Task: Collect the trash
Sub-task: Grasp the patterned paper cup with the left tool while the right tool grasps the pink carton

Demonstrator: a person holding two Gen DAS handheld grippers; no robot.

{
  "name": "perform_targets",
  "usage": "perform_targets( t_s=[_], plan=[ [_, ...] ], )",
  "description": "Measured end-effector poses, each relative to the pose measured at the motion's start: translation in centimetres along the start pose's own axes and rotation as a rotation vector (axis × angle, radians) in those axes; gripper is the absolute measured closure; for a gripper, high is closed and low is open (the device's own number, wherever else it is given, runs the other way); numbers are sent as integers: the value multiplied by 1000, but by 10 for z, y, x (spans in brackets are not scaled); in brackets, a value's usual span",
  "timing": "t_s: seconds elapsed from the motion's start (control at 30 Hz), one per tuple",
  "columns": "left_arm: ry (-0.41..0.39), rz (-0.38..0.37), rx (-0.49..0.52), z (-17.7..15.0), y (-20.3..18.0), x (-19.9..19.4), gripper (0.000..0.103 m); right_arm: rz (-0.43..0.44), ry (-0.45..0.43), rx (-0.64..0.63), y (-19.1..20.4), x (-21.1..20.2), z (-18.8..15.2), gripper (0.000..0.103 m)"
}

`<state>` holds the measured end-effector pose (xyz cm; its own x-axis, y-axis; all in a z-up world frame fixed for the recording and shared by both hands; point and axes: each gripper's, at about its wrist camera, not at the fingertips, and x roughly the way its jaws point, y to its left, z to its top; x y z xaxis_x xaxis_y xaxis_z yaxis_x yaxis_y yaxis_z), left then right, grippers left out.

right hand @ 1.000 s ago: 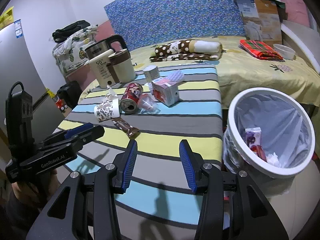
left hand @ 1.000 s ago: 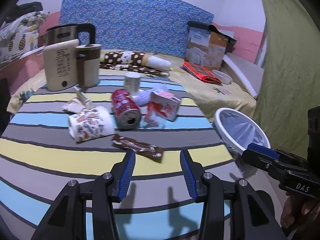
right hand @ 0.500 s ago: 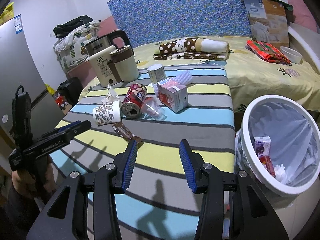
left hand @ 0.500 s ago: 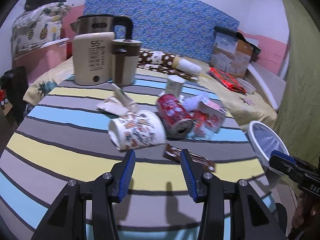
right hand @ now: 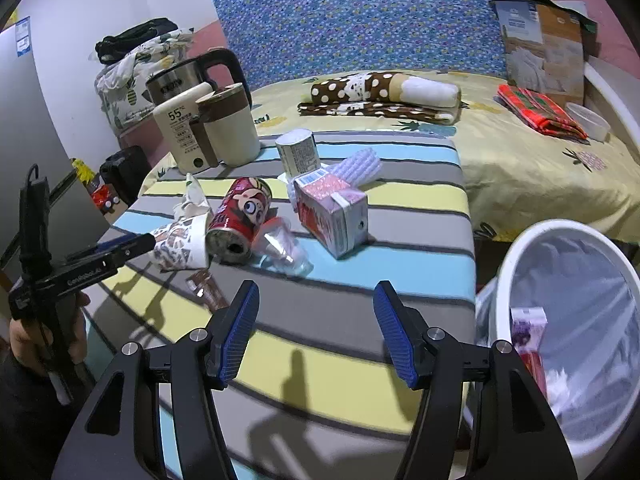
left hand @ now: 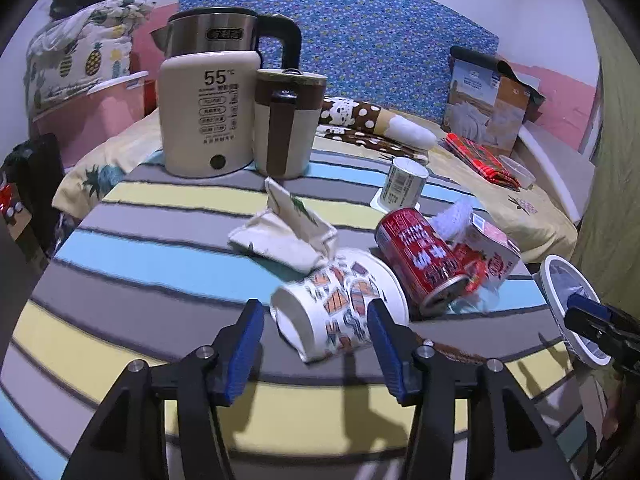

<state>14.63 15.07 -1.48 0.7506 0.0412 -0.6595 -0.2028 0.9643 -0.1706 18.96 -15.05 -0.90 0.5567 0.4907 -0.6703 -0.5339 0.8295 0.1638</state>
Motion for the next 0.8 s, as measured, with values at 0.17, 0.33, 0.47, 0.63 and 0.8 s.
perform_targets(
  t_s=[0.17, 0.33, 0.47, 0.63, 0.8],
  plan=[
    [22, -44, 47, 13, 3, 18, 43, 6, 21, -29, -5, 21, 15, 42],
    [73, -82, 97, 14, 0, 37, 39, 17, 30, -57, -10, 37, 27, 42],
    [79, -120, 107, 5, -3, 32, 38, 11, 33, -88, -12, 47, 34, 41],
    [83, -144, 158, -8, -14, 18, 38, 17, 42, -130, -13, 54, 37, 41],
    [85, -116, 153, -12, -20, 16, 38, 18, 48, -146, -14, 59, 41, 41]
  ],
)
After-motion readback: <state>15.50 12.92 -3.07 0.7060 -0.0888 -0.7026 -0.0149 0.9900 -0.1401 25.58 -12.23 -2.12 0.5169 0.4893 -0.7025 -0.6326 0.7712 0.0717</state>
